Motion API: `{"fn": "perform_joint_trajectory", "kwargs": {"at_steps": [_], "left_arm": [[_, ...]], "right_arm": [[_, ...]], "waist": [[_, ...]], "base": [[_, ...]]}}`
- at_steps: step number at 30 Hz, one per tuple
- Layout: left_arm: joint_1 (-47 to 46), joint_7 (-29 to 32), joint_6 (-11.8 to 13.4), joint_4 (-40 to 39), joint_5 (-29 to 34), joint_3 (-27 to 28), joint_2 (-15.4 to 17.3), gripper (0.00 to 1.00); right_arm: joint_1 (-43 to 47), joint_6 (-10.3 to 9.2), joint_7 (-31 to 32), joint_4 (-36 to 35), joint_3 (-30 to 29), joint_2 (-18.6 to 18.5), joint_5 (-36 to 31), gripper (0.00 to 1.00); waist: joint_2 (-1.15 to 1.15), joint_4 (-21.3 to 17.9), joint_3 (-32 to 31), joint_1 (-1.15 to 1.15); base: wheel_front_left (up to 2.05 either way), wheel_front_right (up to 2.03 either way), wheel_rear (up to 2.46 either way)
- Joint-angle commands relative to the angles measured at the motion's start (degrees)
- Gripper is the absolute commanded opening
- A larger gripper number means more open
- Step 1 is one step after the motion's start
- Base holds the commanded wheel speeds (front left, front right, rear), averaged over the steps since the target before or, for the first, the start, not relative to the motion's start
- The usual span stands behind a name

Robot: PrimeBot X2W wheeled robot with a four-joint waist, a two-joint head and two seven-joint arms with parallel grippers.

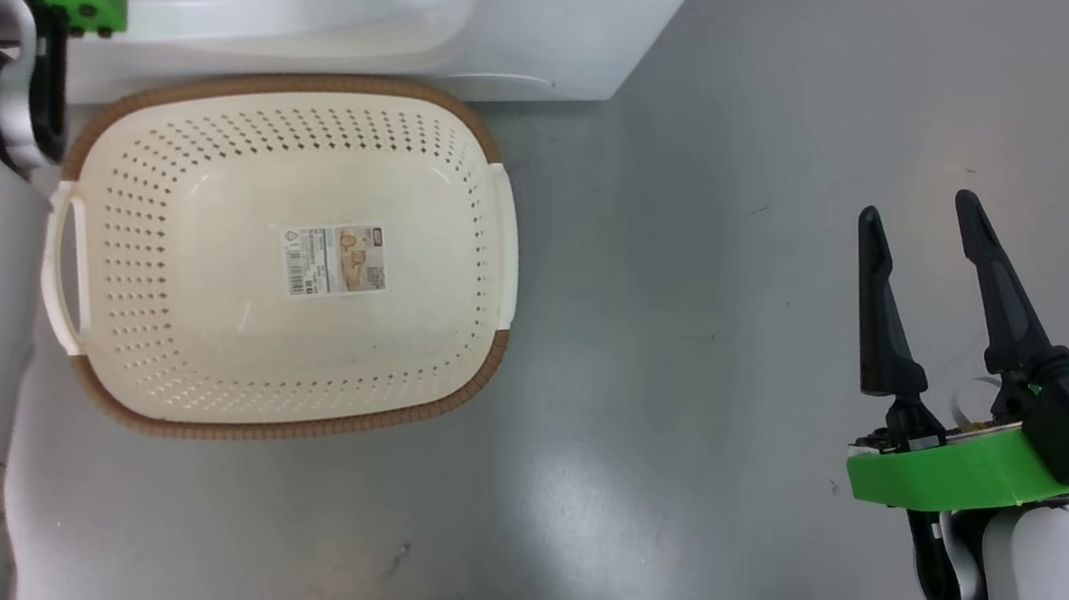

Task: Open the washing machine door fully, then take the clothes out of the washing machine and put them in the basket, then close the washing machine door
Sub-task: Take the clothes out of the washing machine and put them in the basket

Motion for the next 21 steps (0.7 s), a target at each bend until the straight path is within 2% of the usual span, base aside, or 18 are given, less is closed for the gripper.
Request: {"fn": "perform_joint_trajectory", "kwargs": {"at_steps": [1,8,21], "left_arm": [[-0.8,0.2,0.7,-0.7,0.7,0.7,3.2,1.00],[-3.9,3.9,4.5,6.6,5.9,-3.0,6.5,1.00],[-7.1,11.1,4.6,15.9,7.4,-5.6,9.3,1.00]], "right_arm": [[0.3,0.28,-0.4,-1.2,1.2,0.1,0.0,1.00],[0.3,0.28,-0.4,-1.0,1.9,0.1,0.6,1.00],[0.0,0.28,-0.4,-0.7,3.1,0.1,1.9,1.00]], "waist": [[0.00,-0.4,0.1,0.00],[0.00,-2.1,-0.3,0.00],[0.00,-5.0,0.0,0.00]], "base": [[0.00,0.00,0.00],[0.00,0.00,0.00],[0.00,0.00,0.00]]}}
